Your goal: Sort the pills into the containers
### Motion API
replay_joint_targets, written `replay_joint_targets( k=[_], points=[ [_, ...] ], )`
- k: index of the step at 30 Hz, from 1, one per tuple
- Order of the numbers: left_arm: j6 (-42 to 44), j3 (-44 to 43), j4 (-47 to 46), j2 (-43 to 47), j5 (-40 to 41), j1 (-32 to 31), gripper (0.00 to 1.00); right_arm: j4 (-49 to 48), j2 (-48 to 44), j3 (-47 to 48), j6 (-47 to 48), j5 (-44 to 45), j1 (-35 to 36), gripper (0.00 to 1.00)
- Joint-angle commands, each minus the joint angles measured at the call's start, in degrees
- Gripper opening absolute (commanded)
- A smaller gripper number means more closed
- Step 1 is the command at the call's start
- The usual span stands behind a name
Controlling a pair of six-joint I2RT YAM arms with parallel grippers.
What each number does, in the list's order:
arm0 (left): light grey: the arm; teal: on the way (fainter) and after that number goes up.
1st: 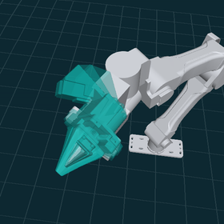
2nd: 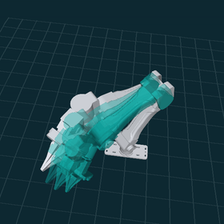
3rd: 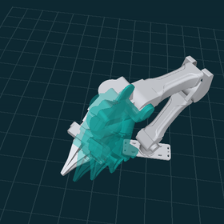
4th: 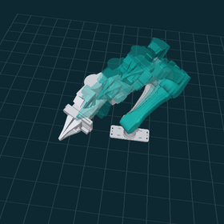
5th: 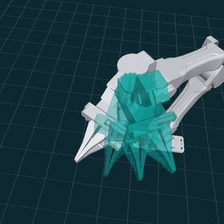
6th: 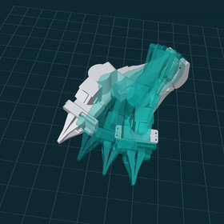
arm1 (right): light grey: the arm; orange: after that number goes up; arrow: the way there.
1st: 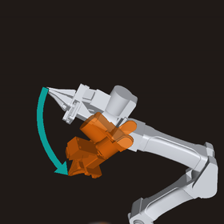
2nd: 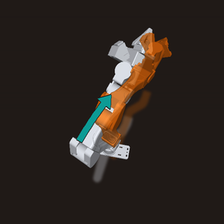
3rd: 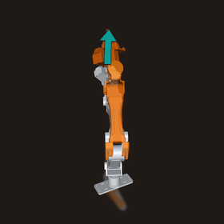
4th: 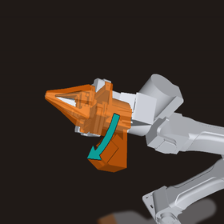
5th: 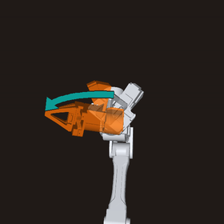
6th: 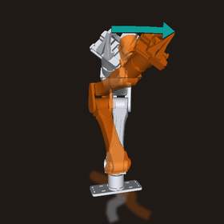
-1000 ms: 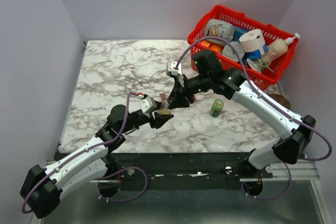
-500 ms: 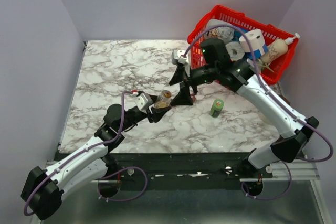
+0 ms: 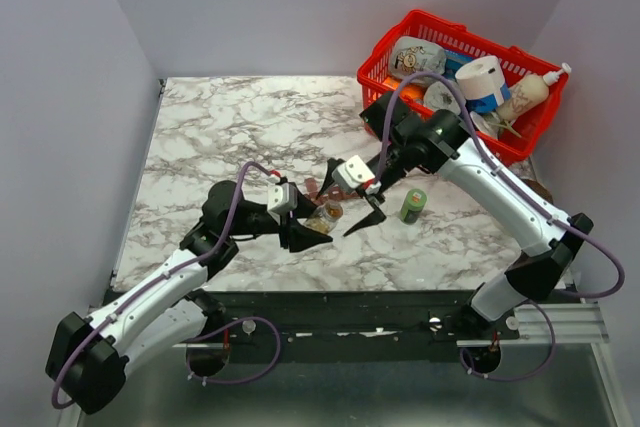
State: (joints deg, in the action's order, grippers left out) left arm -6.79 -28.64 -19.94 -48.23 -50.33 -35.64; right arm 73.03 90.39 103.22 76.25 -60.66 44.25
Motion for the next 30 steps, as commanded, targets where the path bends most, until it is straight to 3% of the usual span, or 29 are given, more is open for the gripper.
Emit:
replay_joint_targets(
  k=[1, 4, 7, 16, 20, 25, 30],
  points=[
    [-1.0, -2.8, -1.0, -2.1, -8.2, 0.7, 0.0, -1.4, -3.5, -6.5, -1.9, 2.6, 4.0, 0.9],
    [-1.3, -3.3, -1.4, -3.0, -9.3, 0.9, 0.0, -2.6, -3.1, -5.8, -2.9, 3.9, 4.3, 0.85],
    [-1.2, -3.5, -1.7, -3.5, -10.4, 1.4, 0.0, -2.4, -2.8, -4.9, -3.8, 5.3, 4.2, 0.74],
    [-1.5, -3.9, -1.5, -3.8, -12.3, 2.2, 0.0, -6.3, -4.3, -7.6, -6.4, 8.1, 4.2, 0.72],
    [-1.7, -4.0, -1.7, -3.8, -12.4, 2.3, 0.0, -7.4, -4.6, -8.3, -8.1, 8.5, 4.2, 0.61],
    [-2.2, -3.6, -2.9, -3.1, -10.8, 2.3, 0.0, -10.9, -5.6, -10.1, -13.6, 8.7, 4.2, 0.38],
    [-0.3, -2.0, -4.3, -0.6, 1.0, 2.3, 0.0, -21.5, -6.5, -13.7, -28.8, 12.3, 4.3, 0.21]
  ],
)
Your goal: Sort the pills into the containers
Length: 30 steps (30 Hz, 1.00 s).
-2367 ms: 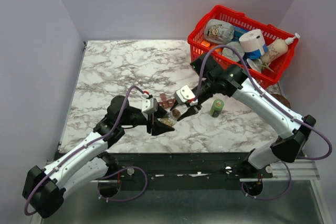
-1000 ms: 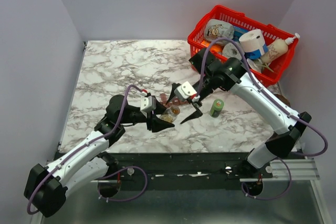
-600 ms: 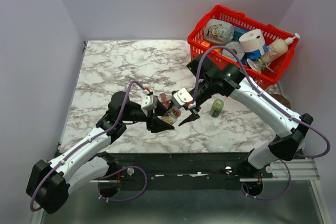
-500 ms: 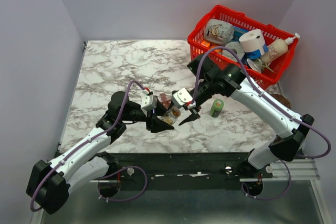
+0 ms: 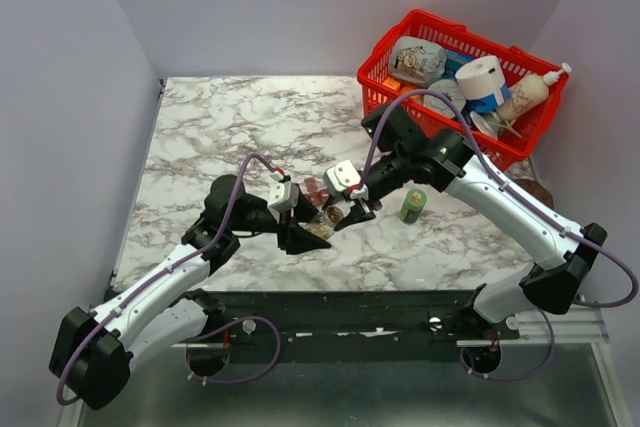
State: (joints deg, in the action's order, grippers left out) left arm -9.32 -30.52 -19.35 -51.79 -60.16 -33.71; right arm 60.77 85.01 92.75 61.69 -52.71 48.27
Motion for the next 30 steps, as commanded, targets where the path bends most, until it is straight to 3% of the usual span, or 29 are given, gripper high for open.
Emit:
replay_joint_targets(
  k=[1, 3, 4, 7, 10, 14, 17, 18, 21, 25, 28, 29, 30],
  points=[
    [2.4, 0.4, -5.6, 4.4, 14.2, 0.4, 0.0, -10.7, -1.3, -4.0, -19.7, 6.3, 0.2, 0.21],
    [3.0, 1.9, -8.0, 5.8, 22.6, 0.3, 0.0, -17.0, -2.0, -7.0, -26.0, 8.1, 0.2, 0.21],
    [2.9, 2.6, -9.2, 7.0, 26.1, 0.1, 0.0, -20.6, -2.5, -8.6, -36.5, 12.2, 0.2, 0.19],
    [2.9, 4.4, -13.2, 8.1, 39.4, -0.9, 0.0, -29.5, -2.8, -13.3, -54.1, 22.8, 0.1, 0.18],
    [4.4, 5.0, -14.1, 7.9, 50.9, -2.8, 0.0, -31.3, -1.4, -14.9, -64.2, 26.7, -0.3, 0.18],
    [5.6, 5.3, -13.4, 7.3, 51.2, -3.0, 0.0, -32.3, -0.2, -13.7, -65.1, 20.6, -0.5, 0.24],
    [6.7, 5.4, -11.0, 7.1, 45.7, -3.0, 0.0, -32.0, -0.8, -10.2, -59.4, 15.4, -0.9, 0.47],
    [7.0, 5.3, -10.1, 7.1, 44.1, -2.9, 0.0, -30.8, -0.9, -9.1, -57.8, 14.0, -1.2, 0.64],
    [8.4, 4.7, -5.9, 7.5, 38.4, -2.9, 0.0, -25.6, -1.0, -4.0, -49.3, 8.9, -2.2, 0.92],
    [9.0, 3.1, -1.1, 8.1, 30.2, -2.8, 0.0, -17.2, -2.2, 1.1, -35.3, 1.1, -3.0, 1.0],
    [9.0, 2.3, 0.9, 8.7, 24.5, -2.8, 0.0, -4.3, -2.1, 5.2, -17.4, -4.9, -2.9, 1.0],
    [9.1, 2.0, 2.1, 8.6, 22.8, -2.8, 0.0, 0.0, -2.0, 6.3, -4.4, -6.7, -2.9, 1.0],
    [9.1, 1.4, 2.7, 8.5, 21.5, -2.8, 0.0, 8.5, -1.8, 6.7, 2.5, -7.9, -3.0, 1.0]
  ],
)
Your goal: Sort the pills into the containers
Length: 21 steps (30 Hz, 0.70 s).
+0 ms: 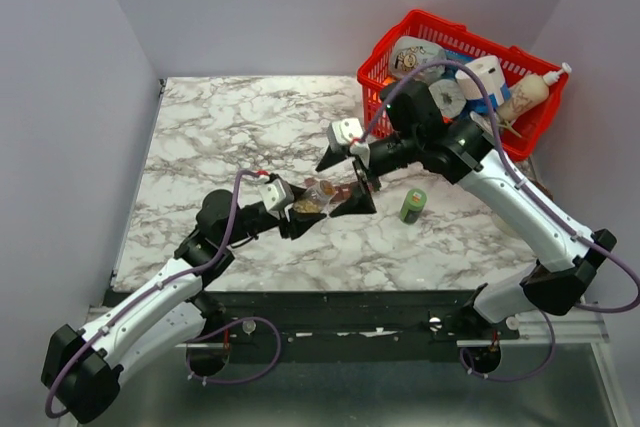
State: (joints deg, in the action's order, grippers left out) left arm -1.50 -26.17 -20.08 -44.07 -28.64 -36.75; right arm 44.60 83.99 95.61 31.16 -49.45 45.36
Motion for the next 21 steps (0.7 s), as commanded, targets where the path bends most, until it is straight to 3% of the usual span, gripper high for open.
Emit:
replay_joint_targets(
  k=[1, 2, 8, 21],
  points=[
    [1.2, -3.4, 4.1, 0.7, -12.6, 0.3, 0.0, 27.3, -0.5, 4.2, 37.8, -12.4, -0.1, 1.0],
    [1.1, -3.7, 5.3, 0.1, -13.9, 0.3, 0.0, 28.9, -0.3, 4.1, 42.8, -12.7, 0.0, 1.0],
    [-0.4, -5.2, 4.6, -2.3, -21.4, 0.4, 0.0, 31.4, 1.4, 2.4, 47.9, -11.5, 0.0, 0.98],
    [-8.3, -3.2, -6.4, -4.7, -24.5, 0.5, 0.0, 17.5, -0.3, -5.1, 36.9, -5.7, 0.3, 0.72]
  ],
)
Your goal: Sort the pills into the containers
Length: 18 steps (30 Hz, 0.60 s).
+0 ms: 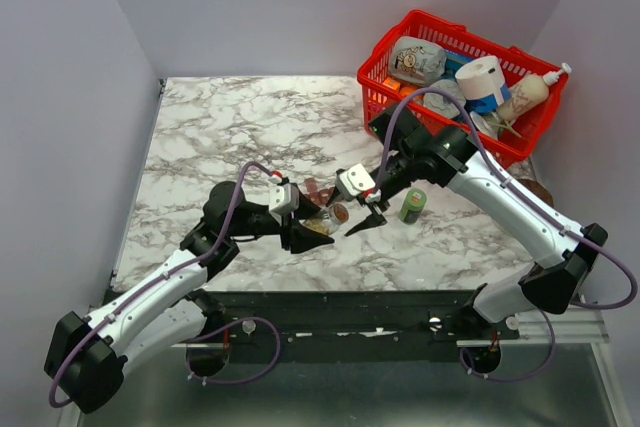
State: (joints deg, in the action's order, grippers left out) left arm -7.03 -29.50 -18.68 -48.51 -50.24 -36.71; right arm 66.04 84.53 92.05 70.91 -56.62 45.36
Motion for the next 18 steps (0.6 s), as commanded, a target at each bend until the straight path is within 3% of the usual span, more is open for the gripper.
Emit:
replay_joint_targets(
  k=[1, 7, 12, 16, 18],
  points=[
    [-2.9, 0.2, -8.1, -0.3, -2.7, 0.5, 0.0, -4.3, -0.9, -1.7, -3.4, 1.5, 0.3, 0.7],
    [-3.2, 0.9, -9.5, 0.3, 0.1, 0.6, 0.0, -8.0, -1.6, -2.5, -9.3, 2.7, 0.4, 0.46],
    [-0.5, 0.4, -6.3, 2.2, 11.2, 0.6, 0.0, -16.9, -2.2, -4.8, -25.2, 6.8, 0.4, 0.32],
    [0.9, -0.1, -4.2, 3.5, 17.5, 0.5, 0.0, -19.7, -2.3, -6.7, -34.5, 8.1, 0.3, 0.3],
    [1.1, -0.5, -3.6, 3.3, 18.2, 0.5, 0.0, -19.8, -2.4, -7.1, -36.1, 7.8, 0.4, 0.34]
  ],
)
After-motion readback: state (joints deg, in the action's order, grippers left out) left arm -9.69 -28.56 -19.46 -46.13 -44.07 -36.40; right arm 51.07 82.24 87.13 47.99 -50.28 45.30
